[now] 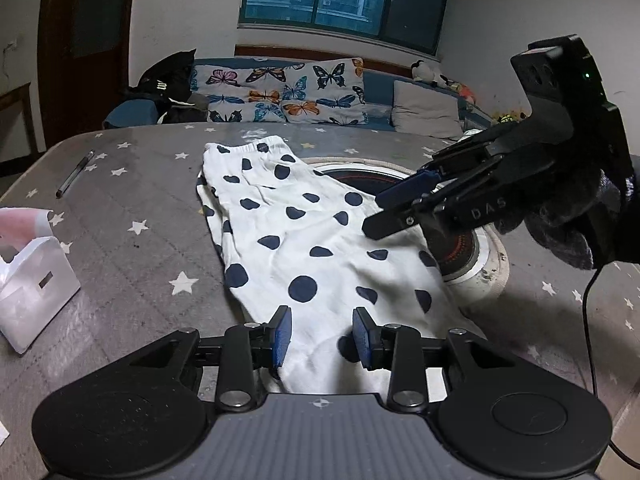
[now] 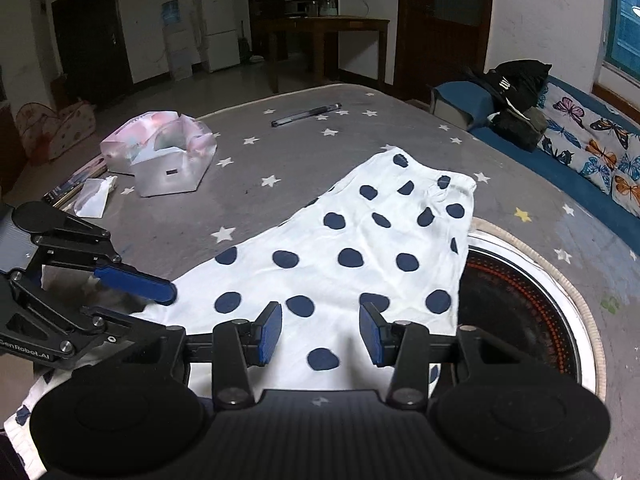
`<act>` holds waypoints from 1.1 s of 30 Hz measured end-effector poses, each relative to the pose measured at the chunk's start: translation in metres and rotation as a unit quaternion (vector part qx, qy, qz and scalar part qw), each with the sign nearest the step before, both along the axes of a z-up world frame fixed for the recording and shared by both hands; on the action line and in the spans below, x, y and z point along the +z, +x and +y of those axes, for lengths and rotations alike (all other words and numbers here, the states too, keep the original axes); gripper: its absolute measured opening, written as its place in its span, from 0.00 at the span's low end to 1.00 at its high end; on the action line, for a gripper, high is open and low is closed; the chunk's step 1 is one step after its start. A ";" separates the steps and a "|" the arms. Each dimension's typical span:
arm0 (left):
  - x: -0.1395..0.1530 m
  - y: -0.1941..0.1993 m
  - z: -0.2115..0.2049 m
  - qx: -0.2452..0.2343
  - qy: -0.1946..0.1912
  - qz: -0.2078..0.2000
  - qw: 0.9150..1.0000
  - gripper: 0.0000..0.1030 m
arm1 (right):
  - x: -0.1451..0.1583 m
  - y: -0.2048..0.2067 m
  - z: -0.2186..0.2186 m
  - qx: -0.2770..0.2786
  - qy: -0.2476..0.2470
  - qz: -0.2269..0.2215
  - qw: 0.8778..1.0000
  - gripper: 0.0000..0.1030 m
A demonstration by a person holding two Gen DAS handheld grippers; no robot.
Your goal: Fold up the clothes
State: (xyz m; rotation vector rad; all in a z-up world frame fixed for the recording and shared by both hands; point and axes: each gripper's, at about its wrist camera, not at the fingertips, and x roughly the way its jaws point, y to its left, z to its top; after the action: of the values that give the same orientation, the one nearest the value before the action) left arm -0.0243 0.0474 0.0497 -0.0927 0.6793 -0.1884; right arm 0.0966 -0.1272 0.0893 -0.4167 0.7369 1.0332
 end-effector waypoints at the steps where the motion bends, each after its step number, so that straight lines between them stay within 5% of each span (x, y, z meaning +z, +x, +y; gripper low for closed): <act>1: 0.001 -0.001 -0.001 0.000 -0.001 -0.001 1.000 0.35 | 0.000 0.003 0.001 -0.003 0.001 0.000 1.000 0.42; 14: 0.001 -0.005 -0.003 -0.014 0.003 -0.002 1.000 0.38 | 0.003 0.032 -0.002 -0.040 0.006 -0.009 0.999 0.42; 33: -0.003 -0.021 -0.023 -0.047 0.004 0.010 0.999 0.39 | 0.001 0.013 -0.005 -0.022 0.004 -0.008 1.000 0.42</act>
State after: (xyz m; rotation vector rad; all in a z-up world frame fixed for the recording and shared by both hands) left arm -0.0450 0.0244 0.0465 -0.0550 0.7055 -0.2760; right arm 0.1091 -0.1318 0.0904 -0.3998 0.7252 0.9900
